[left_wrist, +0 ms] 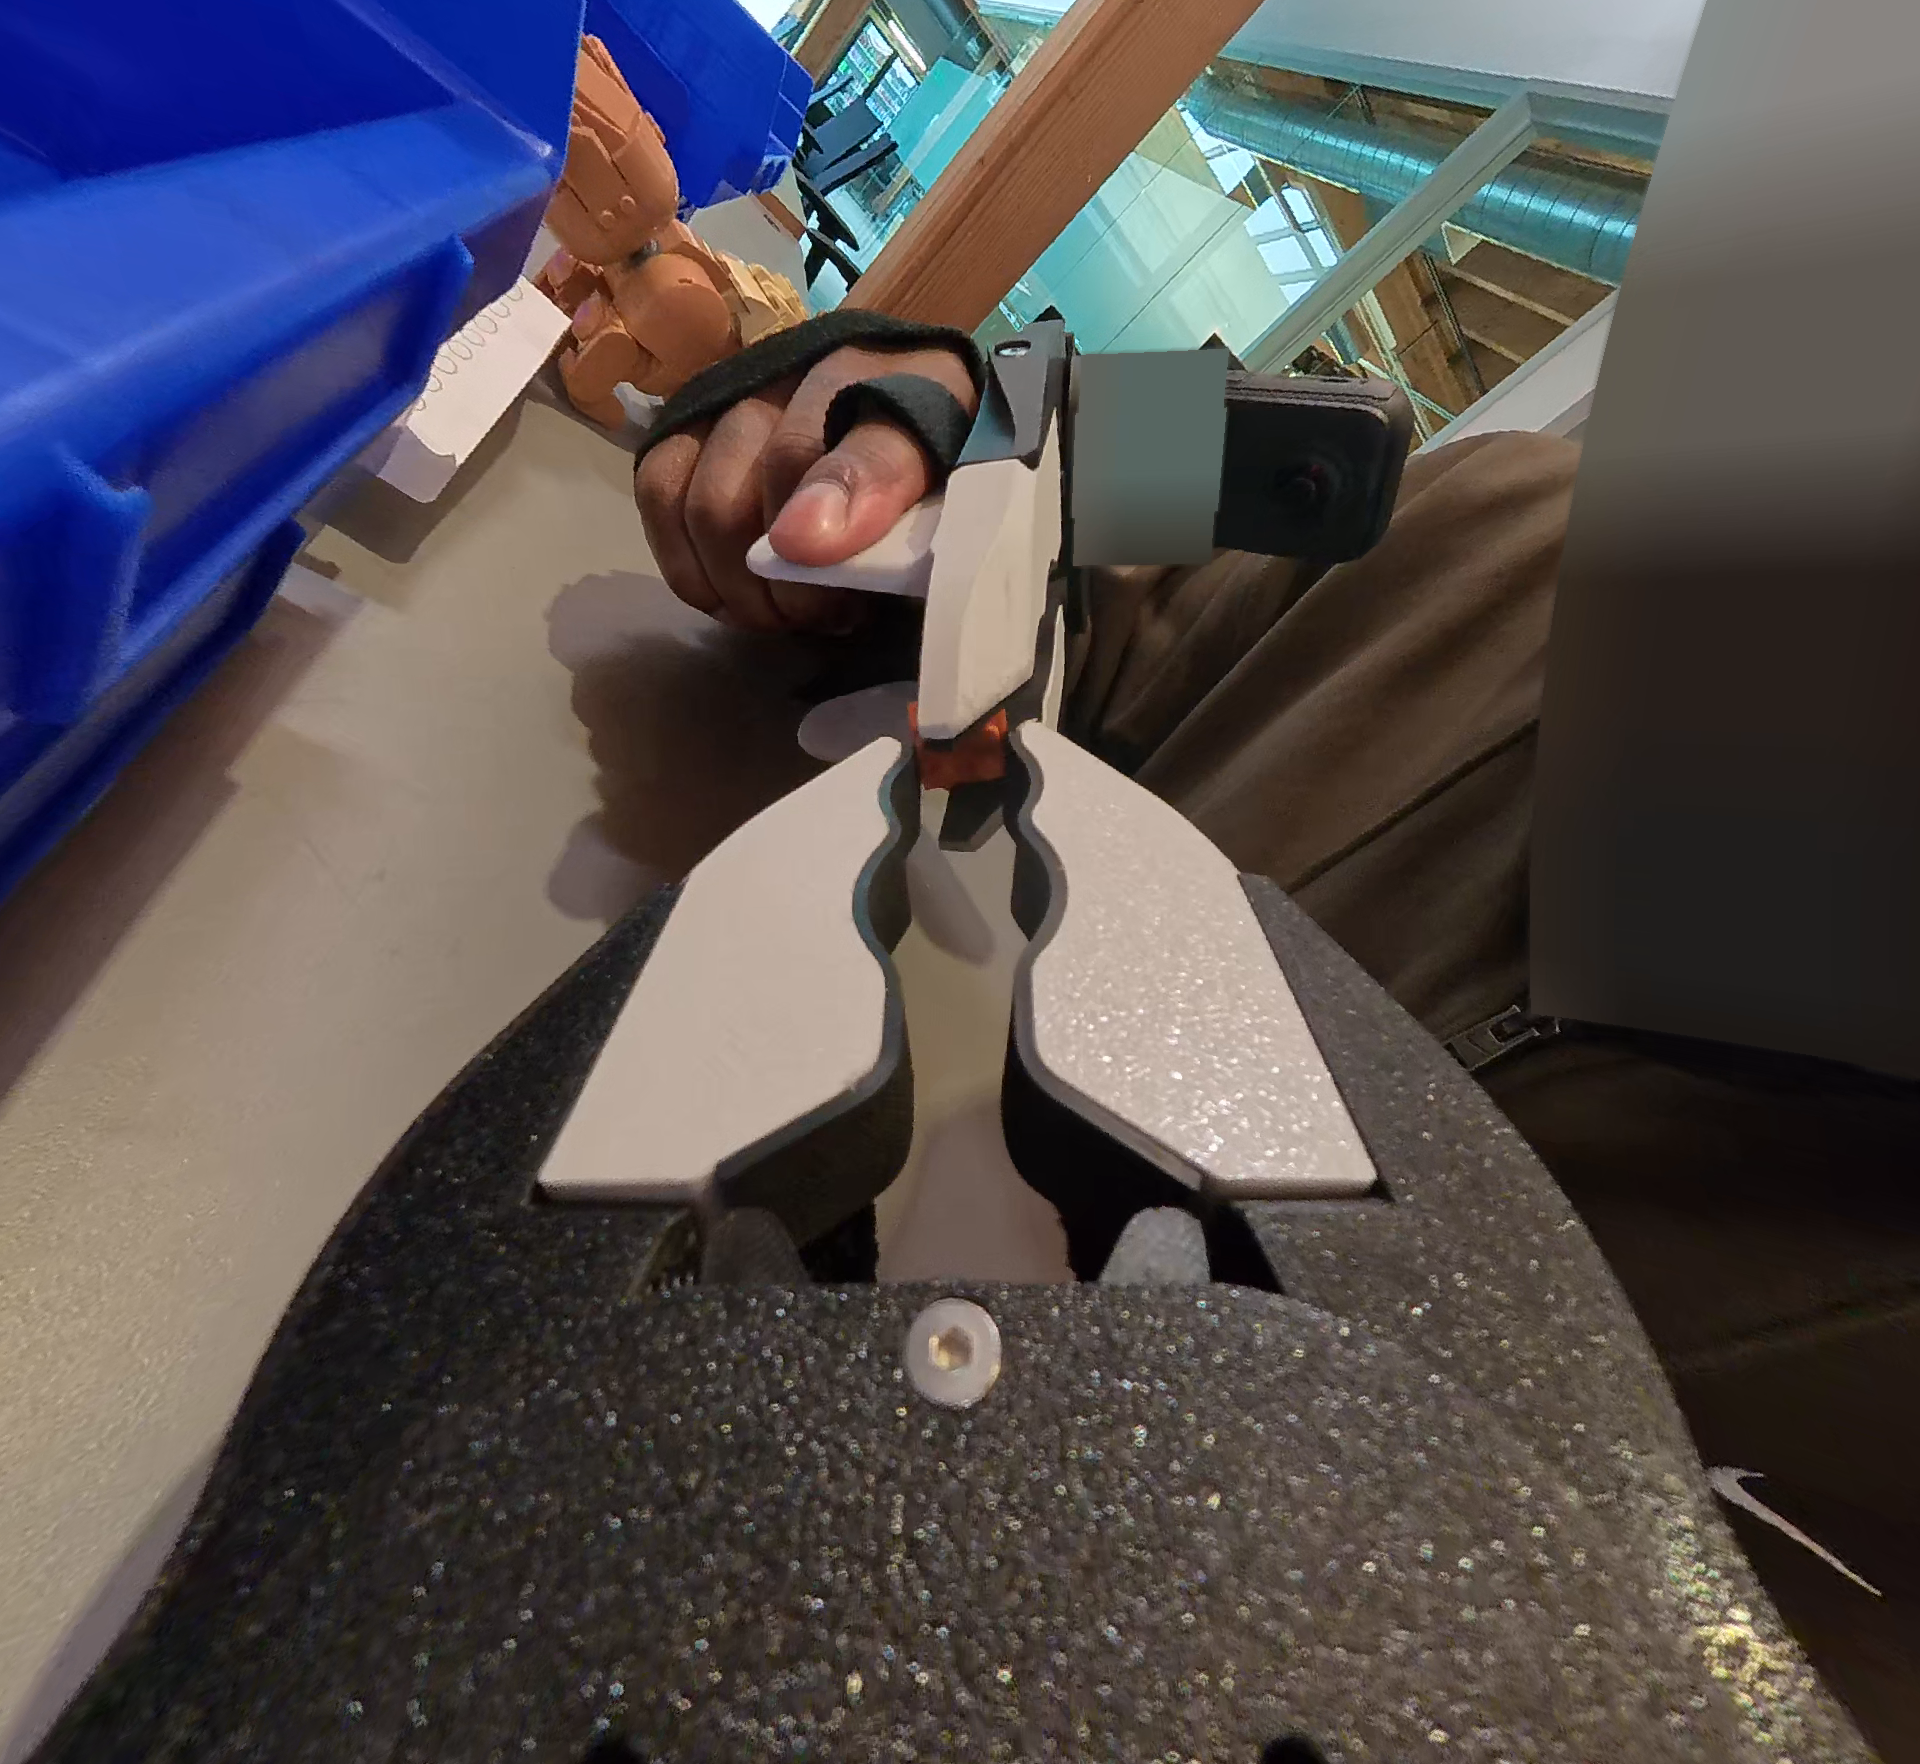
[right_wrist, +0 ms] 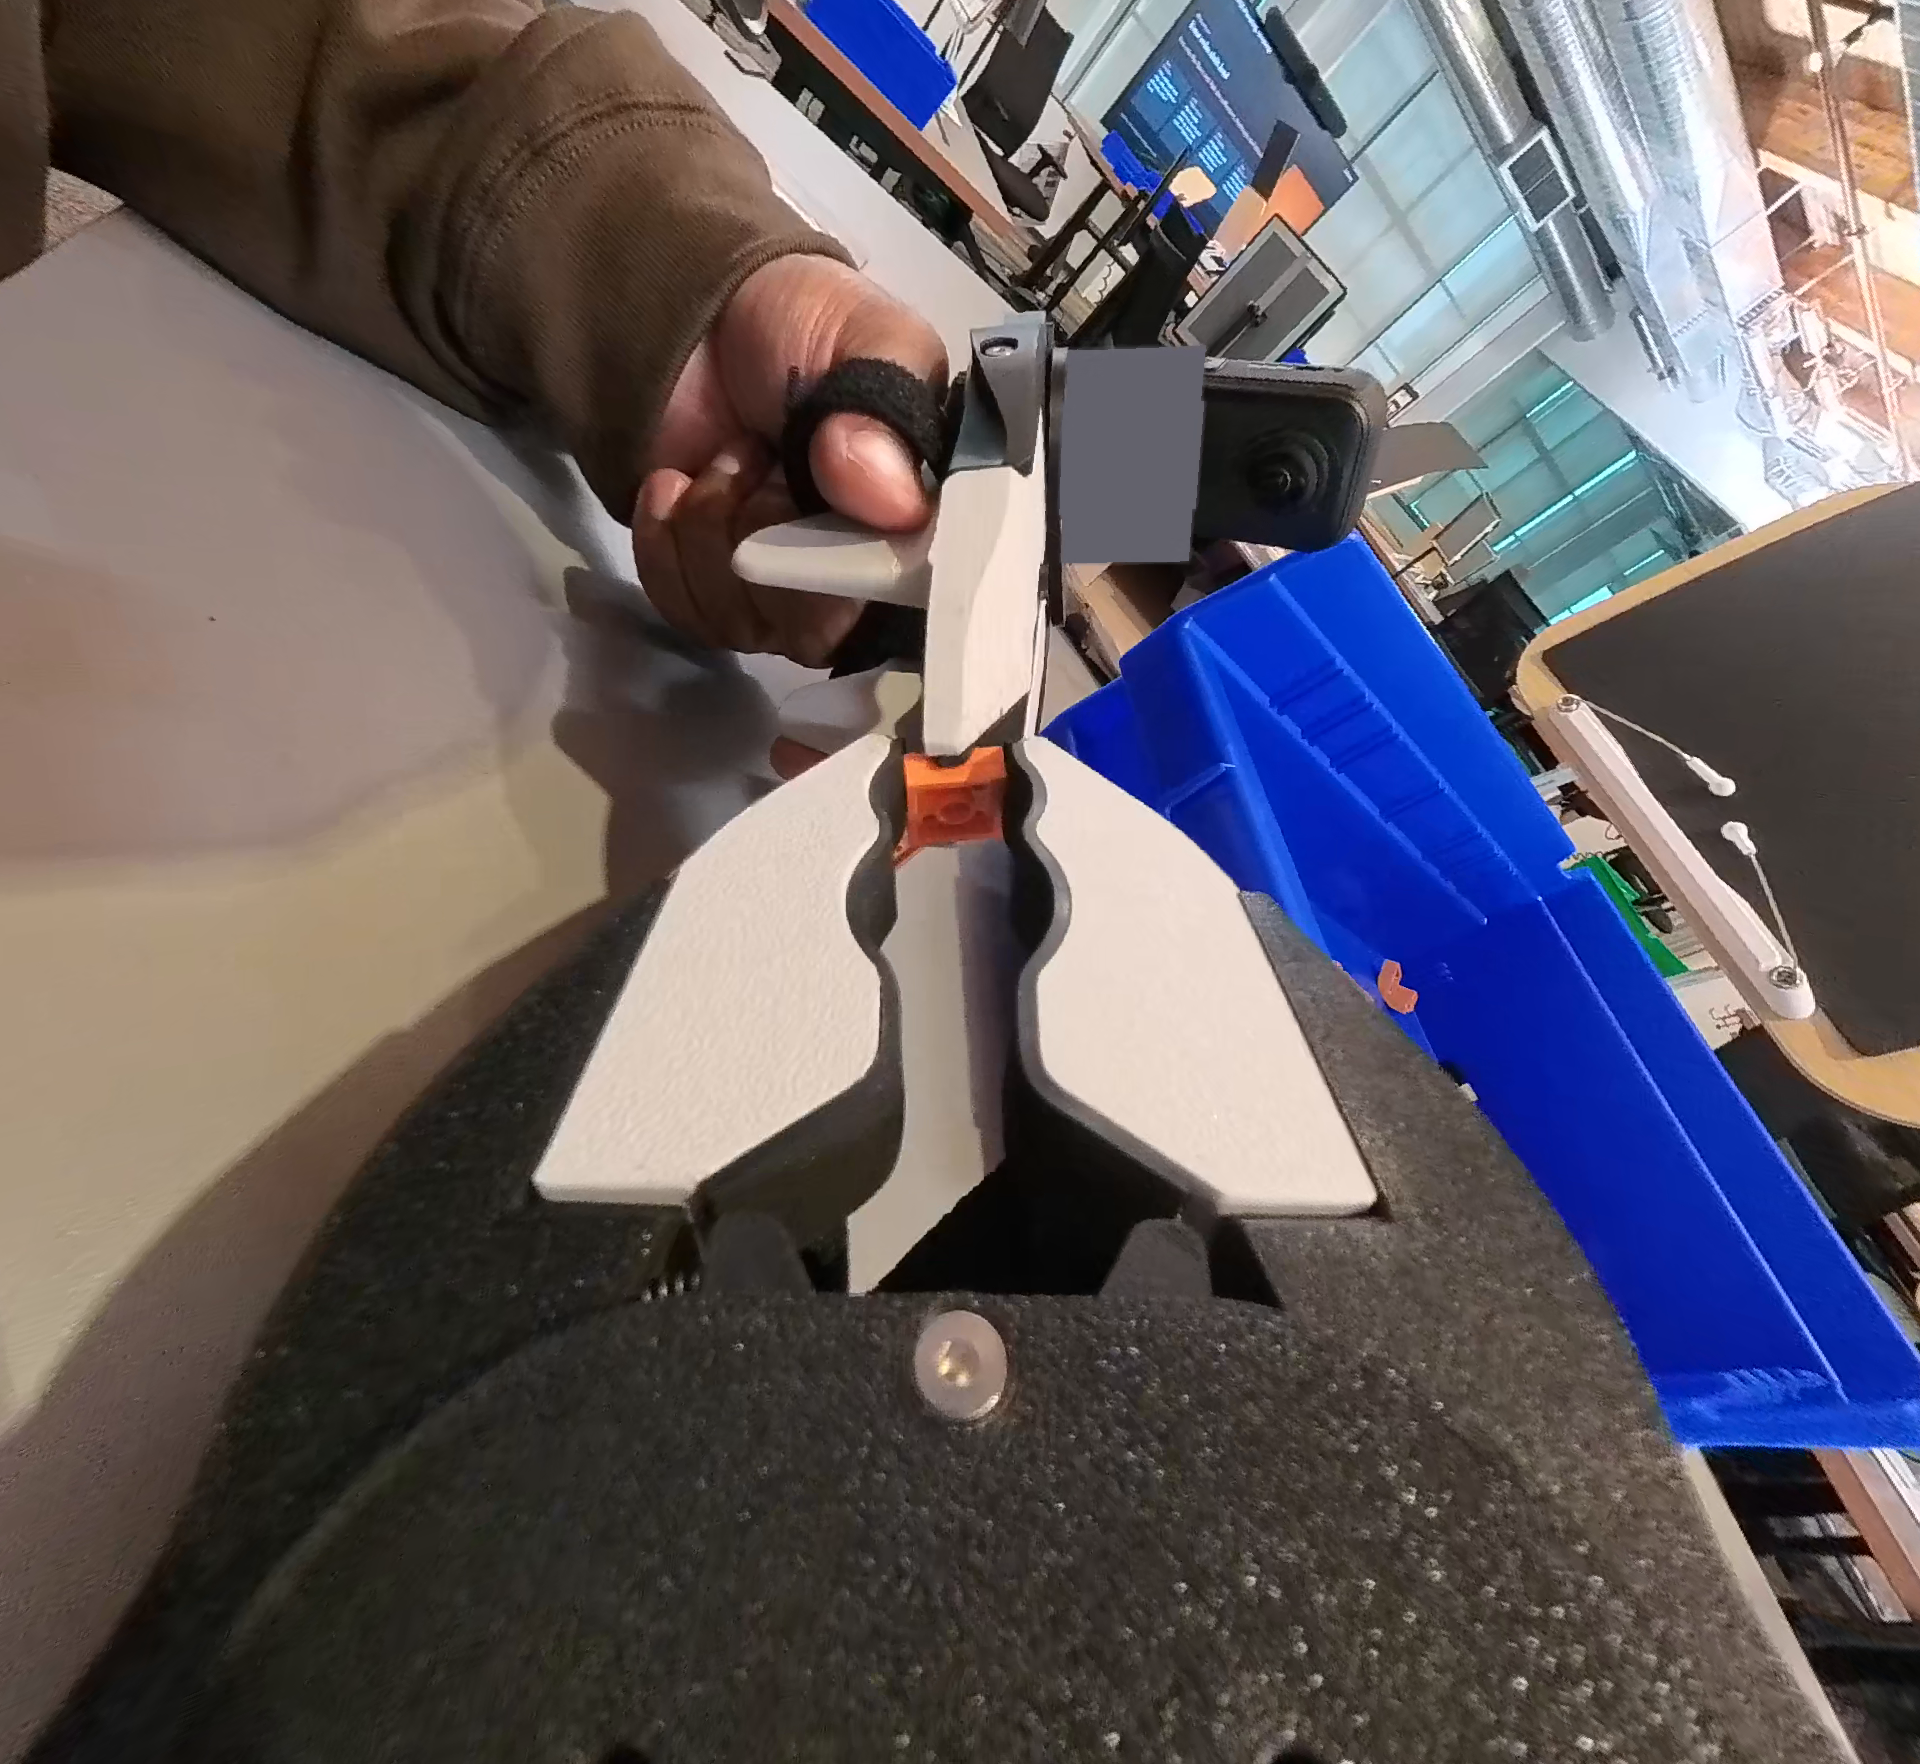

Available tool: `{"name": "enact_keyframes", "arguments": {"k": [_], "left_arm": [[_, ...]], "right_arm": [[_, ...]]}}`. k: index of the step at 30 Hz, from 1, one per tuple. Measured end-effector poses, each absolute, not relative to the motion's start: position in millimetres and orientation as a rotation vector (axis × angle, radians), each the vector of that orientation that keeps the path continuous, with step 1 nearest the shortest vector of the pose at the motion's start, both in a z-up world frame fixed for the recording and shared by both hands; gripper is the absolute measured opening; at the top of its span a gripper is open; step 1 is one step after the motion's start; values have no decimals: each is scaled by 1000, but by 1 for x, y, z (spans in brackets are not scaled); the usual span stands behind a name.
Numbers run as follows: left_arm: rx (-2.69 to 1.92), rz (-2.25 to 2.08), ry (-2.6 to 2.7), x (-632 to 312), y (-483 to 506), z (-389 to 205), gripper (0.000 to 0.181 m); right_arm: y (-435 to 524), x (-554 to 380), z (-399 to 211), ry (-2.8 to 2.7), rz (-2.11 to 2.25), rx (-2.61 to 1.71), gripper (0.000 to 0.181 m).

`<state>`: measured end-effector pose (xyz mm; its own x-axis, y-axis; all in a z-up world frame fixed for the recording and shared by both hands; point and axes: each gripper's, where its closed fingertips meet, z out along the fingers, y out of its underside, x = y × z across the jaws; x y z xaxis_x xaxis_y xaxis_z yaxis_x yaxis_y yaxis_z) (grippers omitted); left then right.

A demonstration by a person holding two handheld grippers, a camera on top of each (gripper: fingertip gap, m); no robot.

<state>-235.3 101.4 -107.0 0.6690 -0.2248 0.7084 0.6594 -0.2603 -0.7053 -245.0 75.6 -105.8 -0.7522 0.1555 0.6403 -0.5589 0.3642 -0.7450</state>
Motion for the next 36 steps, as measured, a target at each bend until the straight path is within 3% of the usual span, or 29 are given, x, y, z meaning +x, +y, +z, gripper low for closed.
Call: {"name": "enact_keyframes", "arguments": {"k": [36], "left_arm": [[-1611,-840,-319,-237,95,-98,15]], "right_arm": [[85,-244,-98,-1969,1439,367,17]]}}
